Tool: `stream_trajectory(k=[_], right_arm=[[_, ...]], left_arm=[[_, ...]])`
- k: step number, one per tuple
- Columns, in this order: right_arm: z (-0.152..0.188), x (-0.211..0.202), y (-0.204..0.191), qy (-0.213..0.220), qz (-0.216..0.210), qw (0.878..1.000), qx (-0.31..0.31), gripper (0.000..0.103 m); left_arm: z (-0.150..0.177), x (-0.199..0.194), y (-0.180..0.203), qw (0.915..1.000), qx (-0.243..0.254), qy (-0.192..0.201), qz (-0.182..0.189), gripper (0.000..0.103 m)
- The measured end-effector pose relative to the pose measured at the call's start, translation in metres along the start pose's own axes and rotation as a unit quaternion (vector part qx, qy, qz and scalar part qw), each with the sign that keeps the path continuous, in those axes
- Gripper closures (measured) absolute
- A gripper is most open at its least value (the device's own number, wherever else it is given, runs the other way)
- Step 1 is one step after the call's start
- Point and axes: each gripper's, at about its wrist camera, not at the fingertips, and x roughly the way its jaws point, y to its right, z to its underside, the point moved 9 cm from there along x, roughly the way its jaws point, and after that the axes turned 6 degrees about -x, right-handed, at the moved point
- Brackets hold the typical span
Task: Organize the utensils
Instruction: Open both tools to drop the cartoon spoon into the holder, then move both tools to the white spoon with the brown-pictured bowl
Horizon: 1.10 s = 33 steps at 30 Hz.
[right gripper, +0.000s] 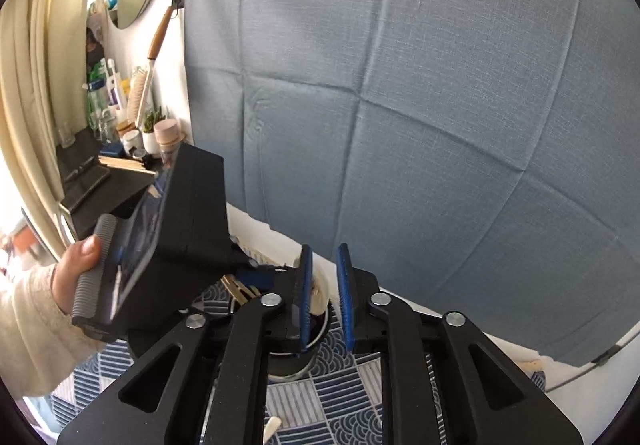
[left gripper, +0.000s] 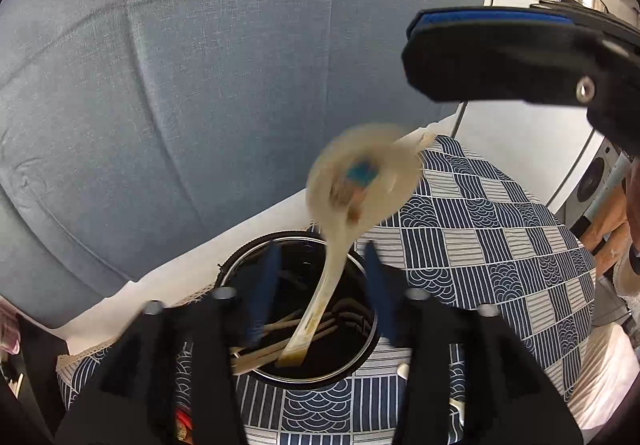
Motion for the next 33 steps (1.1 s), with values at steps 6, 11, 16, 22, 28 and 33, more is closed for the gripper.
stream_trajectory(k=[6,11,16,22,28,33], right_arm=[[0.000,-0.014,0.008,0.014,0.024,1.000,0.001,0.026],[0.001,-0.023,0.011,0.017,0.032,0.999,0.007,0.019],[0.014,-0.024,0.004,0.005,0.030,0.999,0.020,0.018],[0.040,-0.023,-0.015,-0.016,0.025,0.999,0.026,0.017],[0.073,-0.025,-0.036,-0.036,0.023,0.999,0.019,0.017],[0.115,-0.027,-0.049,-0.068,0.017,0.997,0.033,0.017]], left_arm=[[-0.002,-0.018,-0.016,0.9995,-0.008,0.025,-0.018,0.015],[0.002,-0.033,-0.028,0.9986,-0.024,0.035,-0.032,0.010],[0.014,-0.049,-0.030,0.9980,-0.029,0.036,-0.043,0.006],[0.045,-0.058,-0.023,0.9982,-0.030,0.023,-0.048,0.006],[0.081,-0.063,-0.025,0.9975,-0.047,0.007,-0.052,0.006],[0.117,-0.062,-0.018,0.9967,-0.064,-0.011,-0.049,0.006]])
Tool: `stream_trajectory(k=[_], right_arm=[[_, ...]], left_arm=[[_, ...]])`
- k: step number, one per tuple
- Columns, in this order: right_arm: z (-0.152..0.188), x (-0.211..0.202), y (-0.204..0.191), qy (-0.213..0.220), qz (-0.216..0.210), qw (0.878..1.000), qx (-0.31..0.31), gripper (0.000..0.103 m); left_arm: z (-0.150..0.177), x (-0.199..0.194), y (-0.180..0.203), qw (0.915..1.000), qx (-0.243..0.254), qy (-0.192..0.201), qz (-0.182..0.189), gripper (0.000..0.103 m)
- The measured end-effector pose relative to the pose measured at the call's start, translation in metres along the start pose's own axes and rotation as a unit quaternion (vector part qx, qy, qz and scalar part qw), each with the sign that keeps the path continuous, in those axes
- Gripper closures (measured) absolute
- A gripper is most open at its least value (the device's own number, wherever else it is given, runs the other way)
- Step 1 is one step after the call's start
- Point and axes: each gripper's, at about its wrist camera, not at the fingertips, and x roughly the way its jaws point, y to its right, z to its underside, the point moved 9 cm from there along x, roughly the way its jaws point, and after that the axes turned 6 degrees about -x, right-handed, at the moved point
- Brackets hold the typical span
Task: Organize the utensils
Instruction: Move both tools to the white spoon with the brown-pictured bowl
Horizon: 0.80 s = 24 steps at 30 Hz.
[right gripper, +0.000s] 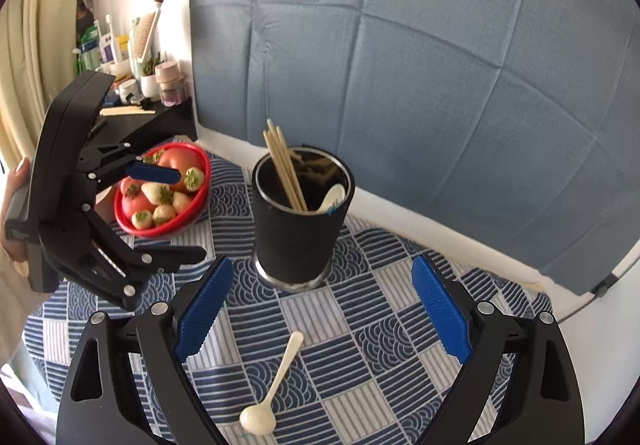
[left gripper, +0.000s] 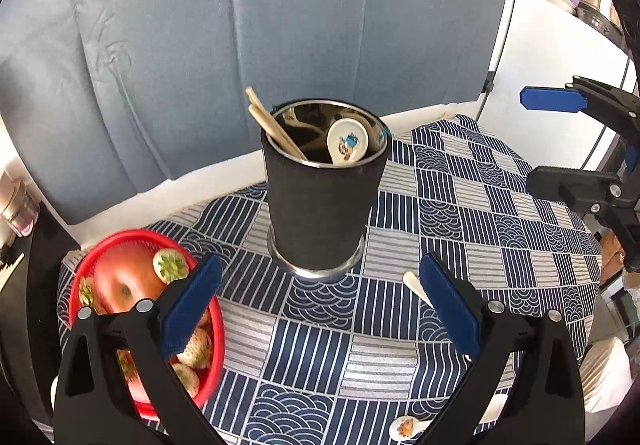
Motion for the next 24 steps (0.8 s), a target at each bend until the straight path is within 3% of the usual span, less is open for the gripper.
stream_trajectory(k=[12,24], right_arm=[[0.096,0.024,-0.045,-0.085,-0.048,0.994,0.043,0.017],[0.175,0.030,-0.096,-0.158,-0.093,0.980,0.077,0.017]], left_arm=[[0.091,0.017,0.014,0.9973,0.002,-0.074,0.006,0.006],[0.144,0.033,0.024,0.9912,0.022,-0.129,0.022,0.006]])
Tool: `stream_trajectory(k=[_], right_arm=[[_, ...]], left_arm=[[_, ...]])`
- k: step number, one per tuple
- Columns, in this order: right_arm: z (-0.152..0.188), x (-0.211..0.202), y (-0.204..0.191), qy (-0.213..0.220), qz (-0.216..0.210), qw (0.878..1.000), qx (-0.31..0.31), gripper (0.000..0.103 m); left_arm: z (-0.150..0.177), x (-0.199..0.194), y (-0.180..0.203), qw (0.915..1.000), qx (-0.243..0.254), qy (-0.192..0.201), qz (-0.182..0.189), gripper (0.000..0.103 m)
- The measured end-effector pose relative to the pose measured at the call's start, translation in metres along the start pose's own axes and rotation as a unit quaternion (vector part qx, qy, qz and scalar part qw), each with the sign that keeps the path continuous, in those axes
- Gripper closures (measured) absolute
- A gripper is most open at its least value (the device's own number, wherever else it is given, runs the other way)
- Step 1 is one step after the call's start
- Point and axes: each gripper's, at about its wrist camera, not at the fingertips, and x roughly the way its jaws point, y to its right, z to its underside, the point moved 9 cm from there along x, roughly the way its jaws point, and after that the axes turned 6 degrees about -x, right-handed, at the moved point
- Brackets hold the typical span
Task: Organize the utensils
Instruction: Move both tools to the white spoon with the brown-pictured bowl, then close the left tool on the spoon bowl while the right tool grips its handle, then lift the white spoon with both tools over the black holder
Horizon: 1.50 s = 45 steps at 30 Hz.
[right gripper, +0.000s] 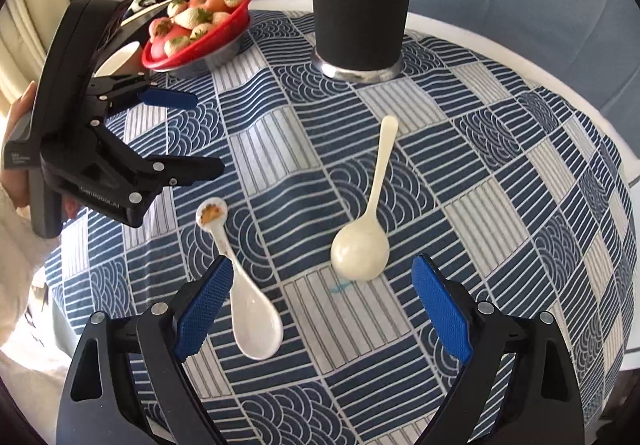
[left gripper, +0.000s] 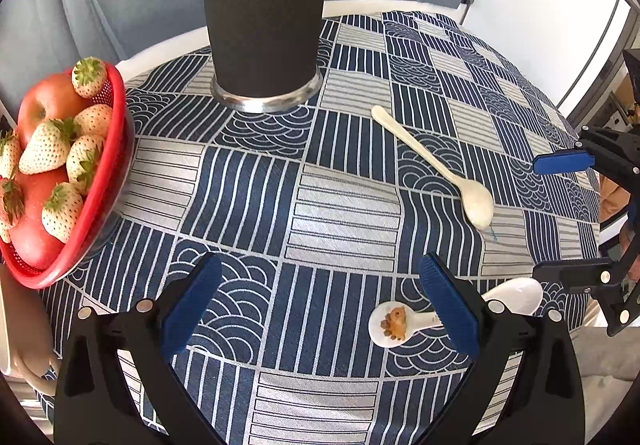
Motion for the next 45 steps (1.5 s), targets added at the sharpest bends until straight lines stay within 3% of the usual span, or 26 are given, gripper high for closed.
stream_trajectory(k=[6,10,14,16,19,25,28,34,37,45], right_arm=[[0.030,0.008,-0.009,-0.027,-0.030,0.999,0.036,0.019],[0.045,0.010,-0.011,-0.045,-0.054,0.995,0.073,0.042],[0.054,0.011,-0.016,-0.052,-0.089,0.987,0.121,0.057],[0.059,0.015,-0.021,-0.062,-0.104,0.982,0.144,0.077],[0.065,0.023,-0.025,-0.084,-0.112,0.975,0.173,0.097],[0.061,0.026,-0.027,-0.082,-0.135,0.967,0.202,0.097],[0.057,0.028,-0.025,-0.073,-0.144,0.966,0.204,0.097],[0.055,0.031,-0.023,-0.057,-0.157,0.962,0.214,0.097],[0.056,0.033,-0.020,-0.050,-0.158,0.963,0.213,0.097],[0.045,0.027,-0.007,-0.026,-0.156,0.968,0.193,0.096]], left_arm=[[0.017,0.006,0.003,0.9997,0.010,-0.020,0.005,0.006],[0.027,0.009,0.005,0.9992,0.011,-0.038,0.008,0.006],[0.033,0.008,0.009,0.9984,0.019,-0.052,0.016,0.006],[0.036,0.008,0.011,0.9978,0.027,-0.058,0.017,0.006],[0.040,0.008,0.014,0.9966,0.039,-0.069,0.021,0.006],[0.045,0.002,0.018,0.9940,0.050,-0.086,0.046,0.006],[0.050,0.000,0.026,0.9905,0.062,-0.096,0.076,0.009],[0.067,0.003,0.044,0.9775,0.076,-0.143,0.136,0.056],[0.071,0.003,0.047,0.9736,0.062,-0.159,0.152,0.070],[0.059,-0.008,0.054,0.9720,0.075,-0.153,0.162,0.079]])
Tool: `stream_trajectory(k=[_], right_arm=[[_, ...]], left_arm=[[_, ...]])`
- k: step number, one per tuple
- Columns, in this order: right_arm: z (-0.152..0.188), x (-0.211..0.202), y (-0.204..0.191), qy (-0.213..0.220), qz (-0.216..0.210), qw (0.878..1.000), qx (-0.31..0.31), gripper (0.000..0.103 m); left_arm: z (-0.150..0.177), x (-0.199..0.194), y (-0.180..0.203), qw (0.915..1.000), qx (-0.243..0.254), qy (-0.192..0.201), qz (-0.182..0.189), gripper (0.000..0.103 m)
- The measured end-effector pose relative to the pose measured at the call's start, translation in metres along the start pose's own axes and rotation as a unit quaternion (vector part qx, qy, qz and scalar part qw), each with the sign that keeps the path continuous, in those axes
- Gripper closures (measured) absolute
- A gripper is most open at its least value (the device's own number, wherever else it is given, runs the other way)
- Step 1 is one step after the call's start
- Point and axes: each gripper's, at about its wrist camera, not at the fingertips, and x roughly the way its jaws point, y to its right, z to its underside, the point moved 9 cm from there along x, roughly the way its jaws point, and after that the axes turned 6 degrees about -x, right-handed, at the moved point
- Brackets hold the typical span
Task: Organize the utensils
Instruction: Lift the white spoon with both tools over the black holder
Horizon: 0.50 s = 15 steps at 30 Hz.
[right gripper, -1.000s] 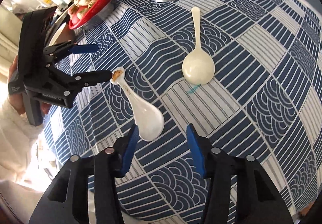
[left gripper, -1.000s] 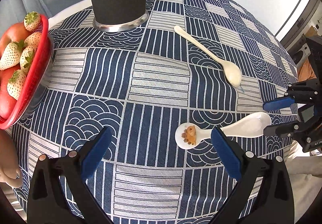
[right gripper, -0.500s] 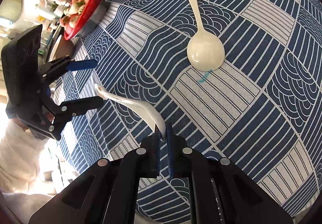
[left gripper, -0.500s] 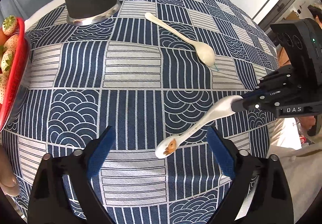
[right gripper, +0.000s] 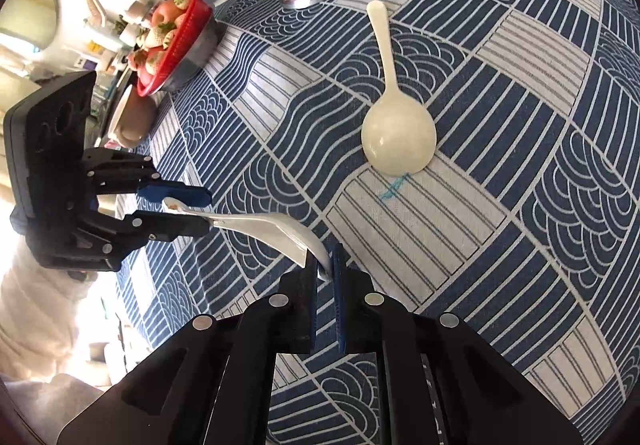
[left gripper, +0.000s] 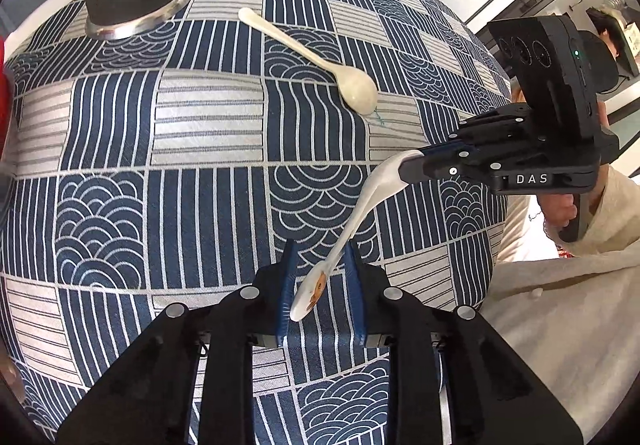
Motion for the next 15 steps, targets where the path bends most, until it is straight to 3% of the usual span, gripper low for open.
stream_trajectory(k=[7,15], right_arm=[[-0.042,-0.028,0.001,0.037,0.002,0.999,-0.034,0.097],[-0.124,-0.090,0.007,0.071,0.023,0.994,-0.085,0.096]], left_arm=[[-0.040,-0.024,-0.001,0.9996,0.017,0.021,-0.012,0.080],[-0.112,-0.074,0.003,0.9967,0.006,0.078,-0.024,0.080]])
